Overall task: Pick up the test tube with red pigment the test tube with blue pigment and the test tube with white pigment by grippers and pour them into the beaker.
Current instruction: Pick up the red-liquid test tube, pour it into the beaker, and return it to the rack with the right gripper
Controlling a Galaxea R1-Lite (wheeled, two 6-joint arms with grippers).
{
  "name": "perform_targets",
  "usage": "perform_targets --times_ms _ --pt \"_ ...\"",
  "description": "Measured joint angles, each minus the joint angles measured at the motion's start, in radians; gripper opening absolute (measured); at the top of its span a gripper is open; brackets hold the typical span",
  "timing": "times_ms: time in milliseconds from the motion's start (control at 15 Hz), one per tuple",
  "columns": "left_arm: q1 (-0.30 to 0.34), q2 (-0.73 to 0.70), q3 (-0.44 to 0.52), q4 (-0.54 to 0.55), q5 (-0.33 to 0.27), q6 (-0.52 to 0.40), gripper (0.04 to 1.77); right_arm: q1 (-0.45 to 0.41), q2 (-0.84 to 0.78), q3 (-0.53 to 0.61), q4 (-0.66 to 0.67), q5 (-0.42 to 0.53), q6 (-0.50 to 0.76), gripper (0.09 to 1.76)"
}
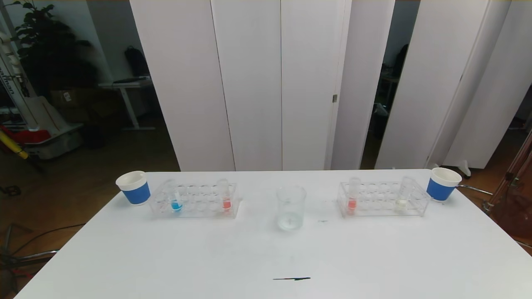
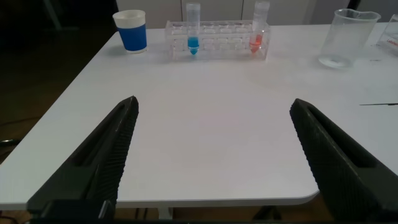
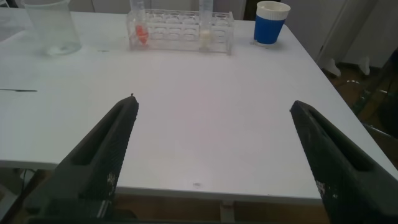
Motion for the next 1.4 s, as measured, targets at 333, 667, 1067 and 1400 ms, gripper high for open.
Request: perform_targets --times_ms 333,667,1067,1400 --pt "0.000 0.000 0.000 0.000 0.000 0.000 1.74 0.000 0.000 0.000 0.000 0.000 0.000 1.75" --pt "0.000 0.000 0.000 0.000 0.000 0.001 1.74 0.000 0.000 0.000 0.000 0.000 0.000 1.75" --pt "0.000 0.000 0.000 0.000 0.000 0.000 1.74 0.000 0.000 0.000 0.000 0.000 0.000 1.75" --pt "0.000 0.000 0.000 0.000 0.000 0.000 1.74 0.000 0.000 0.000 0.000 0.000 0.000 1.75"
